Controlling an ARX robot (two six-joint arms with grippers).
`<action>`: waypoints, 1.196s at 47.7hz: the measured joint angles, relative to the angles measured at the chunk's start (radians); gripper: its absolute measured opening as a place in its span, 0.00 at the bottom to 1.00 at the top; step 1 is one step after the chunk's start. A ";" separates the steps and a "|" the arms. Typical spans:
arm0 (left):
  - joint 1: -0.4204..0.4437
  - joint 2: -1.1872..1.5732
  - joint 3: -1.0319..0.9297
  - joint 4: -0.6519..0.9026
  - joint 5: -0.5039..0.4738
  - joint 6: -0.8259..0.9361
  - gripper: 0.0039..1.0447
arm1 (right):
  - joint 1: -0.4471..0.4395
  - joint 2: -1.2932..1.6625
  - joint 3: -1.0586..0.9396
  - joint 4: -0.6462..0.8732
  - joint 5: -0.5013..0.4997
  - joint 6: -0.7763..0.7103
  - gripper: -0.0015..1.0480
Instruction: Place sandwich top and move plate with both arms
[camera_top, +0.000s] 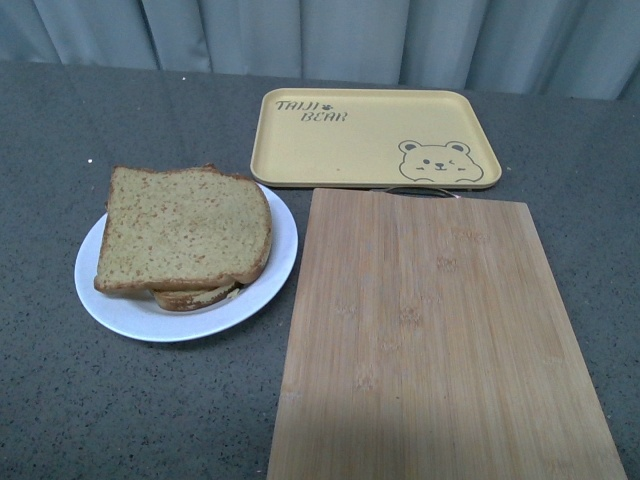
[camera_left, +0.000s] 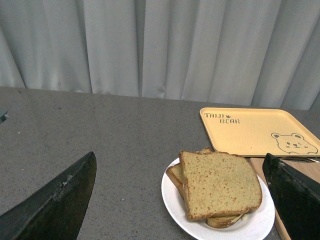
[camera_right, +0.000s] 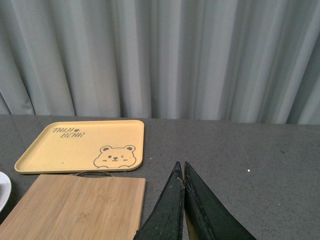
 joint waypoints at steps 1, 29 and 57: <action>0.000 0.000 0.000 0.000 0.000 0.000 0.94 | 0.000 -0.005 0.000 -0.005 0.000 0.000 0.01; 0.000 0.000 0.000 0.000 0.000 0.000 0.94 | 0.000 -0.219 0.000 -0.225 -0.003 -0.001 0.25; 0.114 0.668 0.133 0.014 0.290 -0.315 0.94 | 0.000 -0.219 0.000 -0.225 -0.003 0.000 0.91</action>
